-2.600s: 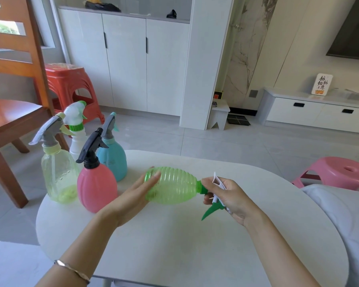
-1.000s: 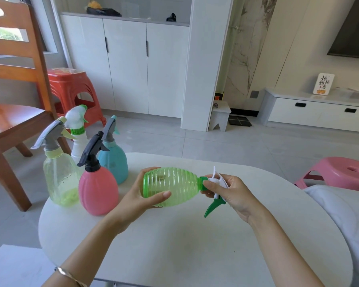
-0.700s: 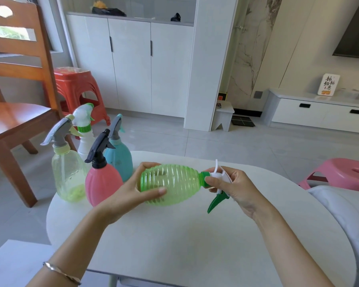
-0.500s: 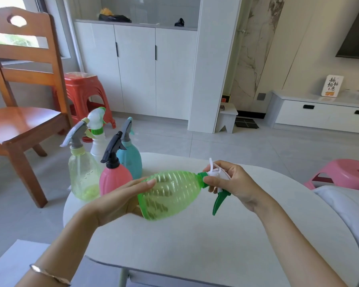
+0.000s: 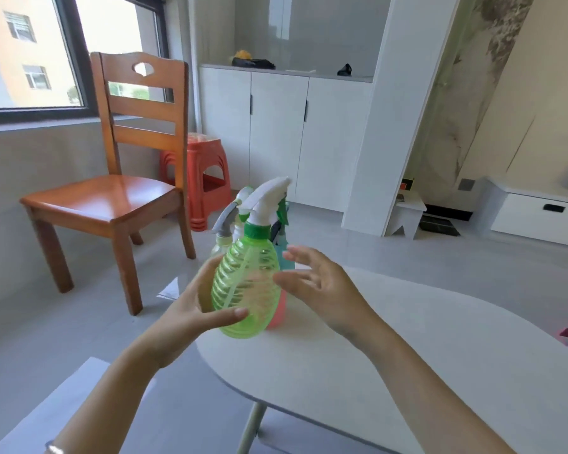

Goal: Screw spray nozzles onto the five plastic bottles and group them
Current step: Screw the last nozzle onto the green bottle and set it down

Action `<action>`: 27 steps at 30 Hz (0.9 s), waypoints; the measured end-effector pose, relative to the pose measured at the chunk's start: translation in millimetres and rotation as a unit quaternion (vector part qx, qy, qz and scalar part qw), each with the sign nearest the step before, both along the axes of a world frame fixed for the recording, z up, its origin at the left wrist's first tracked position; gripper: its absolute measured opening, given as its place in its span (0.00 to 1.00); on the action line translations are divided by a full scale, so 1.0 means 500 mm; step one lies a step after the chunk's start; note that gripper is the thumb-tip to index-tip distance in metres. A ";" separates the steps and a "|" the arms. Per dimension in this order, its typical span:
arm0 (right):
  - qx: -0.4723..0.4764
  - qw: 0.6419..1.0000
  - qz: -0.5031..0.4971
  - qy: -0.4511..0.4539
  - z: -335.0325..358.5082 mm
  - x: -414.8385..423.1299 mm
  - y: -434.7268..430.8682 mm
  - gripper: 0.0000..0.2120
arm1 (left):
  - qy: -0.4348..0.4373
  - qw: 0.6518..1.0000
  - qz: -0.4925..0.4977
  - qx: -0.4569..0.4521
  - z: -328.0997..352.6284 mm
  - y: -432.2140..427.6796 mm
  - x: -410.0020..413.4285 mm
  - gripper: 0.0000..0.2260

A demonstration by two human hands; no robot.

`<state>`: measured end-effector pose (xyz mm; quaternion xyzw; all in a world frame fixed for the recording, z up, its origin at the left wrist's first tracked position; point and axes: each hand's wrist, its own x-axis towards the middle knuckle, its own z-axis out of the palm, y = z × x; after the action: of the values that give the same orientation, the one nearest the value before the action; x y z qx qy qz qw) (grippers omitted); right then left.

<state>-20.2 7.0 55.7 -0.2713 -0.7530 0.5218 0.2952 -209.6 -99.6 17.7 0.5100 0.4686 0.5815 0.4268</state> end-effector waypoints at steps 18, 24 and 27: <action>0.057 0.992 -0.081 -0.082 -0.227 -0.175 -0.026 0.32 | 0.136 0.981 0.129 -0.041 -0.220 0.036 -0.087 0.34; 0.038 0.992 -0.102 -0.059 -0.258 -0.188 -0.018 0.29 | 0.155 0.977 0.139 -0.051 -0.235 0.043 -0.097 0.35; 0.010 0.994 -0.105 -0.036 -0.263 -0.187 -0.016 0.26 | 0.162 0.974 0.151 -0.049 -0.237 0.047 -0.095 0.34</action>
<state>-113.5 -1.2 -75.8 -0.3649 -0.7357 0.4699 0.3237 -257.2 -75.9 -101.1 0.4991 0.6312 0.5252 0.2769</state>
